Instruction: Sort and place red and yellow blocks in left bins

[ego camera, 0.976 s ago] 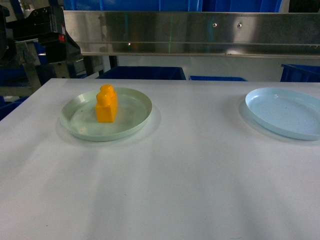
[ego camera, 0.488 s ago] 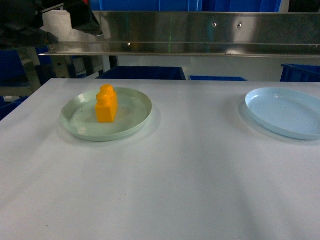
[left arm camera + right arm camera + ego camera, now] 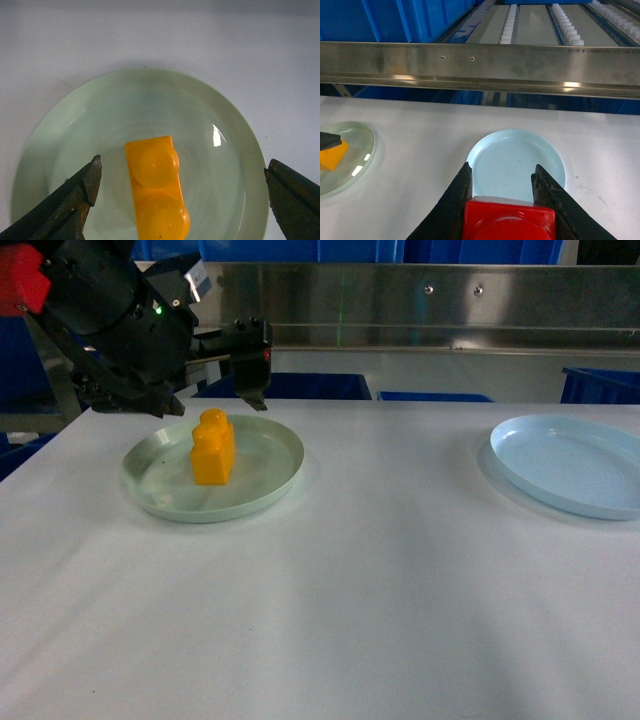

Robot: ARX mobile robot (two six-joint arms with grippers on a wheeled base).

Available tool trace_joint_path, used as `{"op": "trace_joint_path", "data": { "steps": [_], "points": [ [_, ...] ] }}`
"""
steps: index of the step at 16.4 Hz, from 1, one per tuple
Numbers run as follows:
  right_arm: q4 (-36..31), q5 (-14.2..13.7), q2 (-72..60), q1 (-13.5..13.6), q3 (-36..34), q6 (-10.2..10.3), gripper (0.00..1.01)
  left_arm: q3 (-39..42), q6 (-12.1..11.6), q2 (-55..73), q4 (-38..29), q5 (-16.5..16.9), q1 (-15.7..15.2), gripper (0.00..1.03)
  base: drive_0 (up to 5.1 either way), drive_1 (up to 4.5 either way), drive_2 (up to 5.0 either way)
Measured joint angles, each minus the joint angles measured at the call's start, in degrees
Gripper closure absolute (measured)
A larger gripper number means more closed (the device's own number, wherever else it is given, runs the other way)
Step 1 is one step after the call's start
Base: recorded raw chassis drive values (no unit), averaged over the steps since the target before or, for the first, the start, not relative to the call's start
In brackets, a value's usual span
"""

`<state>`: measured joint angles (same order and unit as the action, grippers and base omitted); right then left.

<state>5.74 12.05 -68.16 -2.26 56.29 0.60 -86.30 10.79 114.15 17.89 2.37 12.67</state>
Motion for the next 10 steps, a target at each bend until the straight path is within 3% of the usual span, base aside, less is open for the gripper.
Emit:
{"op": "trace_joint_path", "data": {
  "steps": [10],
  "points": [
    [0.0,0.0,0.0,0.0,0.0,0.0,0.72,-3.8,-2.4,7.5,1.5,-4.1,0.6,0.05,0.0,0.00,0.0]
  ]
}}
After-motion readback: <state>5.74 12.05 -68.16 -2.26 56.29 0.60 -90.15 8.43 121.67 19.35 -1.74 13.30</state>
